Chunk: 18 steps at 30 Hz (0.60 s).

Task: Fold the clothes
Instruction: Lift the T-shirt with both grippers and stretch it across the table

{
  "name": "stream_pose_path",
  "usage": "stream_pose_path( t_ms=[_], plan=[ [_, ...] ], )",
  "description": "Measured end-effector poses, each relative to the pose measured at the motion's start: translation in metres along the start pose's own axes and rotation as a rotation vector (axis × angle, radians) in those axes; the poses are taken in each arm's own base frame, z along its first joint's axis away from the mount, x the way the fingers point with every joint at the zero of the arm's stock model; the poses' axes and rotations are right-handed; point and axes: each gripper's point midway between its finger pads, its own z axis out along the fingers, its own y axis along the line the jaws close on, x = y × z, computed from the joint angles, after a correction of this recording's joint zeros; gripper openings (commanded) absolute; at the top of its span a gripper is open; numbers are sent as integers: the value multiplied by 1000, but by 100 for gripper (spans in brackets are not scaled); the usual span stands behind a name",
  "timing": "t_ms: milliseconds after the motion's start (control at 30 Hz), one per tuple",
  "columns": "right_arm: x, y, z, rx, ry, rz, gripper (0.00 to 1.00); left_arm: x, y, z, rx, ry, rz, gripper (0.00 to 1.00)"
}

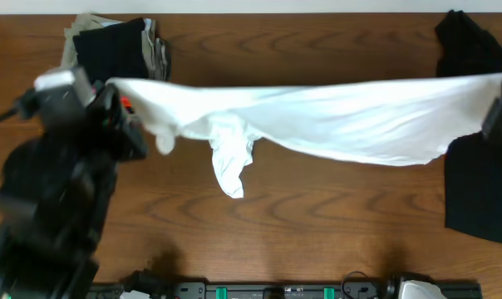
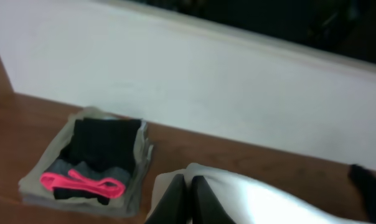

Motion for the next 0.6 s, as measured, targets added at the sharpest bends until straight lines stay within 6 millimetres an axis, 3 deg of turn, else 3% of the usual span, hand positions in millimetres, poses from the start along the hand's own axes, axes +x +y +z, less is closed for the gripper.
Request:
stream_pose_path(
  t_ms=[367,500,600],
  plan=[
    [16,0,-82,3,-132,-2,1,-48,-10,-113,182,-158,-35,6],
    [21,-1,-97,5,-149,-2,1,-51,-8,-134,195,-159,-33,6],
    [18,-1,-101,4,-168,-3,1,-49,-8,-137,198,-146,-30,6]
  ],
)
